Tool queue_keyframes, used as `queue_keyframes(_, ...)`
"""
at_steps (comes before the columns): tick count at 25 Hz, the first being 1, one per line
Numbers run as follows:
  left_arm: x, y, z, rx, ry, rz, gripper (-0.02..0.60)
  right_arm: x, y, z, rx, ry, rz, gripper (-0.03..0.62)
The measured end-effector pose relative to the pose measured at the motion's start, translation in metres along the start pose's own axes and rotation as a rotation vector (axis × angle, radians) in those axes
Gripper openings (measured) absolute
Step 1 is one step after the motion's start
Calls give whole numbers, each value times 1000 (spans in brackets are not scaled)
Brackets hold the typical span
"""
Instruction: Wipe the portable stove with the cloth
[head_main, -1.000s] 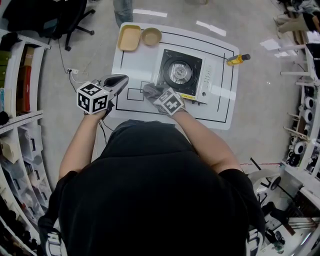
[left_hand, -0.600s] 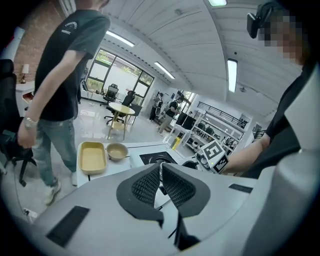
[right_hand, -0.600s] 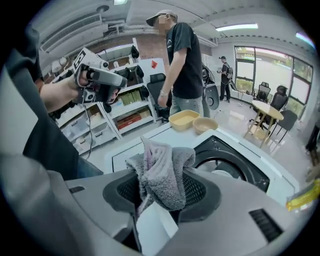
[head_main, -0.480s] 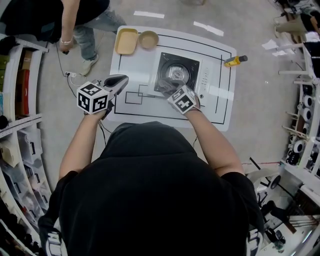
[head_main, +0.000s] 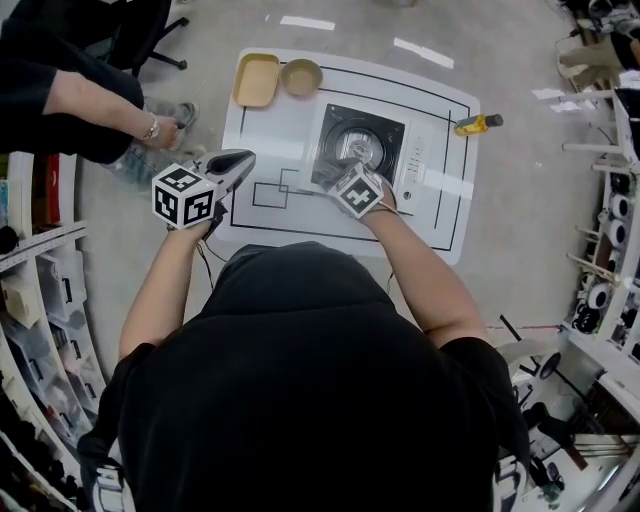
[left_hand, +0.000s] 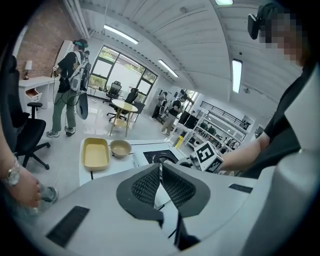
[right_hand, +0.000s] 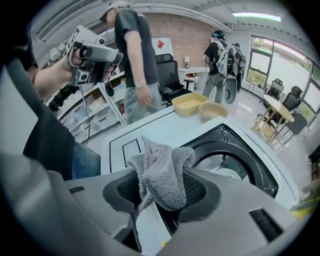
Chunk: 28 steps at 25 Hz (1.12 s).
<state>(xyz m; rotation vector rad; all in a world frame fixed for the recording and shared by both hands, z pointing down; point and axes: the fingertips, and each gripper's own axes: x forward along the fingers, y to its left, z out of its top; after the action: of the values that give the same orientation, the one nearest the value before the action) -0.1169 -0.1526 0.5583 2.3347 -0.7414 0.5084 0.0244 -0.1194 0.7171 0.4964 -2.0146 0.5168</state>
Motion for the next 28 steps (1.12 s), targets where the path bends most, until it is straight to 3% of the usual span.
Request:
queue_keyframes(6, 1, 5, -3, -14, 7, -1, 35, 7, -21, 24, 206, -94, 71, 206)
queue_keyframes(11, 1, 9, -5, -24, 13, 4, 35, 12, -43, 40, 308, -152, 92, 206)
queue_keyframes(28, 16, 18, -10, -45, 50, -4, 35, 10, -134, 74, 405, -257, 2, 206)
